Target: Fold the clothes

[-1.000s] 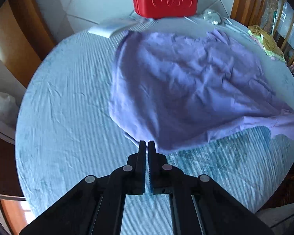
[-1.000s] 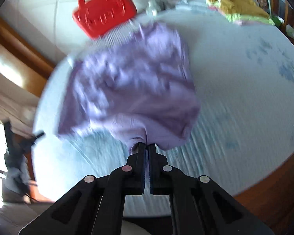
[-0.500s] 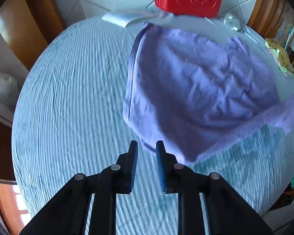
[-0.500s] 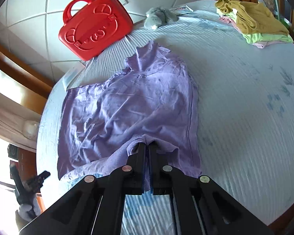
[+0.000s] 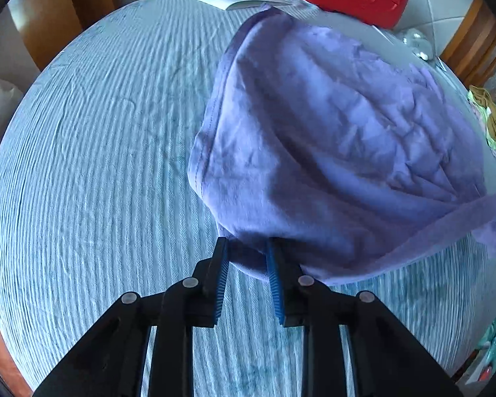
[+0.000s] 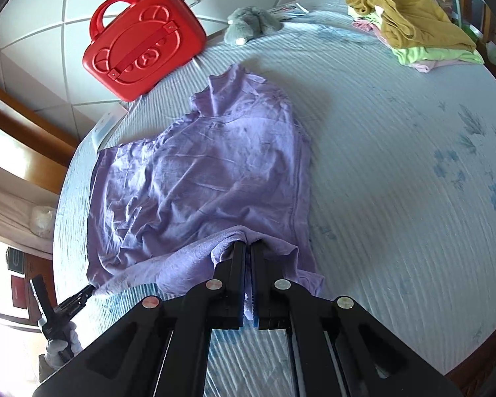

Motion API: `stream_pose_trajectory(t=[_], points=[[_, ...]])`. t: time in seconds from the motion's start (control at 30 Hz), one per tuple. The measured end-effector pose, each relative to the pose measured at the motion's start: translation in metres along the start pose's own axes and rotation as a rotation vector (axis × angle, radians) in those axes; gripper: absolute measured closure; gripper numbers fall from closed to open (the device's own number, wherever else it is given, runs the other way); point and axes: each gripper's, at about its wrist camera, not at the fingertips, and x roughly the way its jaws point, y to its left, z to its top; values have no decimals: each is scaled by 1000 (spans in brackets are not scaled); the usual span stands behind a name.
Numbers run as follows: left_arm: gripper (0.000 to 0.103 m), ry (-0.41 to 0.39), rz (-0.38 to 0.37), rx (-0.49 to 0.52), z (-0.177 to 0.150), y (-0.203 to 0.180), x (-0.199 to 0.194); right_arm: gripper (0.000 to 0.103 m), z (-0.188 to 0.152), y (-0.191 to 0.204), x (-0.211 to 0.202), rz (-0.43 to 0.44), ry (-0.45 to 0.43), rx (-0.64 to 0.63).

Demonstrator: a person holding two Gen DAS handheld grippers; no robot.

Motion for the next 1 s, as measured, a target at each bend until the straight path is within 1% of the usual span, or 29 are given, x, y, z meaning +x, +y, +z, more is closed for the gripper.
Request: stream_pose_trajectory(t=[0.03,0.07,0.1,0.2,0.27,0.33,0.4,0.47,0.53,0.6,0.67,0.73,0.77,0.8,0.87,0.9,0.93,1.0], points=[[83,-10,9,-7,0,-1,0,101,-1,-1,0,1,1,2],[88,-19,21,-6,-2,-2,0,101,-1,-2,1,1,2,3],[101,-21,23,-8,-3,-2,-1,101,-2,-2,1,2,3,4],[101,-44,40,-35,-14,2,-21,101,-4,-1,-1,7,1,-4],[101,-86,46,-36,-22,5,-52,101,-7,-2,-5,15,-2,-4],[101,-108,60,6,-25,1,-87,101,-9,-4,-12,18,-8,-3],[101,-127,67,51,-15,-2,-113,101,-11,-7,-16,34,-7,6],[101,-160,62,93,4,-11,-124,101,-6,-7,-15,38,-15,-1],[101,-191,39,133,30,-26,-116,101,3,-7,-11,40,-24,-6],[101,-193,28,178,65,-46,-90,101,20,-10,1,26,-26,12],[99,-185,25,214,101,-66,-59,99,37,-13,14,12,-27,30],[97,-152,15,218,134,-74,-26,92,55,-16,26,-2,-29,47],[97,-143,30,215,142,-74,-17,82,63,-18,32,-9,-30,57],[95,-135,50,212,147,-73,-9,76,70,-23,34,-24,-38,80],[89,-150,58,193,145,-61,-11,74,76,-31,27,-32,-62,100],[83,-160,55,182,140,-53,-15,73,76,-34,21,-28,-76,104],[73,-169,53,173,134,-44,-20,72,71,-37,15,-39,-81,94],[62,-168,62,178,121,-31,-23,63,56,-42,5,-63,-79,78]])
